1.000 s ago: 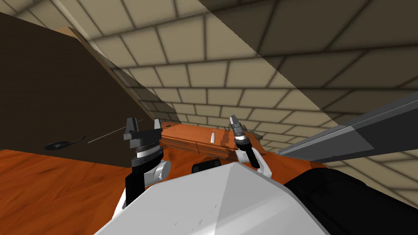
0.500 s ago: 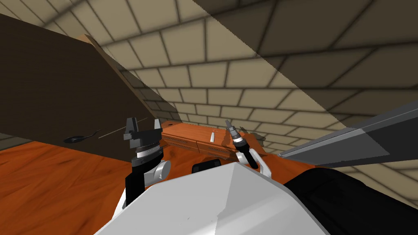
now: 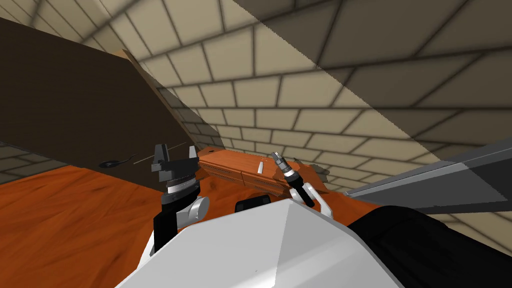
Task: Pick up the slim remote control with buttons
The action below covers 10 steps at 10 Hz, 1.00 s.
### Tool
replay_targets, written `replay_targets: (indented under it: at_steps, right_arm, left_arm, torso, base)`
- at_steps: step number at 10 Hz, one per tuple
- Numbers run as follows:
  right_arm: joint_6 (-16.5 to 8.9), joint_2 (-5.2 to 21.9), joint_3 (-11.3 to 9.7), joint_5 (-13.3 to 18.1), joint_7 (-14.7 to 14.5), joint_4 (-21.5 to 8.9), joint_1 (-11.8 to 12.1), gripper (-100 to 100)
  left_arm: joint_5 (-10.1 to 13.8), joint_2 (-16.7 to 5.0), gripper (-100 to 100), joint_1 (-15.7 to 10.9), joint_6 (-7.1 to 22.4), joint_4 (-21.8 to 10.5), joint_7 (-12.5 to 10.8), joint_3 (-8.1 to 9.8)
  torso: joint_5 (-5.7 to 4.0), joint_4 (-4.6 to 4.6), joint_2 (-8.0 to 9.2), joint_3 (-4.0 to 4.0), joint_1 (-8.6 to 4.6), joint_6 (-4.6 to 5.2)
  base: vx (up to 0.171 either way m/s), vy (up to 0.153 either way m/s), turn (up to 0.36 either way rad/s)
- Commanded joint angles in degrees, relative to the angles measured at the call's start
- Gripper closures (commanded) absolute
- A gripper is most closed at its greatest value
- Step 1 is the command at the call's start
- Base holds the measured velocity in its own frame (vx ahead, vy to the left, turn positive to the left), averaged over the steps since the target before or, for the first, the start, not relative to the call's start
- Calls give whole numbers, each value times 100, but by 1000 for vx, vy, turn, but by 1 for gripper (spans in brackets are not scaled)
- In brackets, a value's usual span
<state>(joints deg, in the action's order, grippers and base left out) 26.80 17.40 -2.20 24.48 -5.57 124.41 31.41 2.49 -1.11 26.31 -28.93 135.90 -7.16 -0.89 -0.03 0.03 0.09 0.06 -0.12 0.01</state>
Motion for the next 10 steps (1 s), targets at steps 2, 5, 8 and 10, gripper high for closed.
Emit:
replay_targets:
  at_steps: [2, 5, 8, 10]
  right_arm:
    - [37, 205, -27, 371, 4, -254, 24, -100]
    - [6, 553, -159, 890, -18, -651, 43, -100]
    - [-8, 730, -233, 1386, -37, -863, 46, -100]
    - [-21, 909, -311, 1728, -62, -1084, 44, -100]
  left_arm:
    - [0, 0, 0, -1, 0, 0, 0, 0]
    - [0, 0, 0, 0, 0, 0, 0, 0]
    - [0, 0, 0, 0, 0, 0, 0, 0]
    - [0, 0, 0, 0, 0, 0, 0, 0]
  torso:
    - [0, -1, -1, -1, 0, -3]
    - [-1, 0, -1, 0, -3, 1]
    - [0, -1, -4, -2, 0, -2]
    - [0, -1, -6, -3, 2, -2]
  base:
    - [-28, -26, 118]
    - [-29, -29, 141]
    - [-21, -22, 129]
    - [-16, -17, 161]
